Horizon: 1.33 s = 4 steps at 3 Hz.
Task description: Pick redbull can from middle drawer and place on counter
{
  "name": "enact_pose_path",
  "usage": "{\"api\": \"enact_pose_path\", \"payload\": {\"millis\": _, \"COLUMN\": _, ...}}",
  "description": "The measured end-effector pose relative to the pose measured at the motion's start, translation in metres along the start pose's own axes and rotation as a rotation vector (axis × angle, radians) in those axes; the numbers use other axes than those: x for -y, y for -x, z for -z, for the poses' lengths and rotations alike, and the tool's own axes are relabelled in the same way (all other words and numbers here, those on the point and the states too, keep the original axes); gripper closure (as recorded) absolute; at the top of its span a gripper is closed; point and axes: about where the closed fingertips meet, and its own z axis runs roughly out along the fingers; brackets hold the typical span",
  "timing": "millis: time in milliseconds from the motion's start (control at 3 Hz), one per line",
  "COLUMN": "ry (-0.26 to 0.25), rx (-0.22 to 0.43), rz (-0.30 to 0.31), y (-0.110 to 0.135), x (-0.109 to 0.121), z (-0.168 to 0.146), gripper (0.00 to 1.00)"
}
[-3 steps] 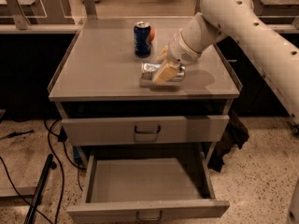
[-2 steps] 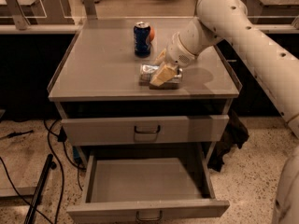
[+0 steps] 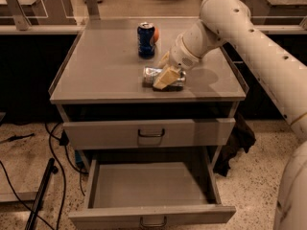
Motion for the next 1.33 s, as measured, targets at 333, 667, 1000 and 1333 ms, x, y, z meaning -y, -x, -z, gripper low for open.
{"api": "enact_pose_path", "payload": {"millis": 333, "ry": 0.0, "rx": 0.0, "rz": 0.0, "y": 0.0, "x": 0.0, "z": 0.0, "gripper": 0.58}}
{"api": "enact_pose_path", "payload": {"millis": 667, "ry": 0.0, "rx": 0.0, "rz": 0.0, "y": 0.0001, "x": 0.0, "z": -0.0001, "gripper": 0.34}}
{"api": "enact_pose_path", "payload": {"millis": 1000, "ry": 0.003, "rx": 0.001, "rz": -0.003, "y": 0.0047, "x": 0.0017, "z": -0.0015, "gripper": 0.11}}
{"api": "enact_pose_path", "payload": {"millis": 1333, "ry": 0.001, "rx": -0.002, "rz": -0.008, "y": 0.008, "x": 0.0048, "z": -0.0012, "gripper": 0.0}}
